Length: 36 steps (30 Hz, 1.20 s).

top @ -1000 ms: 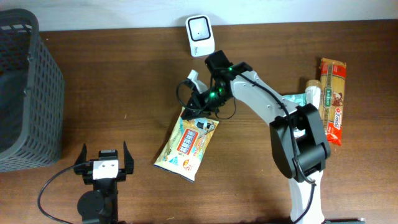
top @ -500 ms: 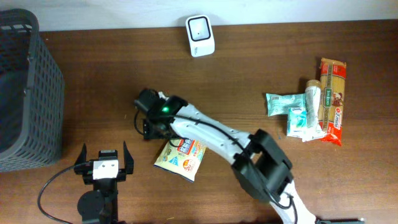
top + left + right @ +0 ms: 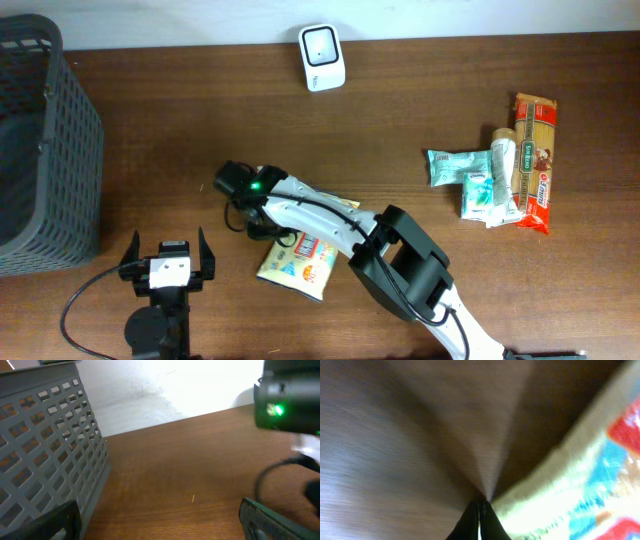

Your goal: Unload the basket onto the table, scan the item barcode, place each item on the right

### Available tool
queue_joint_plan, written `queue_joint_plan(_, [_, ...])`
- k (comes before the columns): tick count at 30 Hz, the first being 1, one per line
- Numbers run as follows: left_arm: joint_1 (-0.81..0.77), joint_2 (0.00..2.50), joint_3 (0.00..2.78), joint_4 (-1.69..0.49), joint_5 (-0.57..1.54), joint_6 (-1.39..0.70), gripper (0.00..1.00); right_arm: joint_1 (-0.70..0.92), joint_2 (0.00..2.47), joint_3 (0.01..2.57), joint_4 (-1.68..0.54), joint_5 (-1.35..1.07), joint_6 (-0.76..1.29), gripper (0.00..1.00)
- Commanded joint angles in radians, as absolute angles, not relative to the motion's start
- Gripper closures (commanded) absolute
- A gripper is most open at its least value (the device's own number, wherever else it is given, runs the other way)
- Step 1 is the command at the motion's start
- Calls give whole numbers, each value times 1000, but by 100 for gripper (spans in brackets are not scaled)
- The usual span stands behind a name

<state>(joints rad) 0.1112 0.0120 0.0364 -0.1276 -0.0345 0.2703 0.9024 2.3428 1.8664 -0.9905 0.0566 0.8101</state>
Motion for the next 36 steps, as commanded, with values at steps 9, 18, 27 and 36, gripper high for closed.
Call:
queue_joint_plan(9, [116,8,32,-128,-38,286,1,576,2376,2268,-1571,-147,319,42])
queue_joint_plan(18, [116,8,32,-128,-38,286,1,524,2376,1924,-1496,-360,307,29])
queue_joint_plan(27, [116,8,32,-128,-38,286,1,618,2375,1717,-1199,-299,611,96])
queue_joint_plan(36, [116,8,32,-128,-38,286,1,613,1967,1855,-1304,331,502,96])
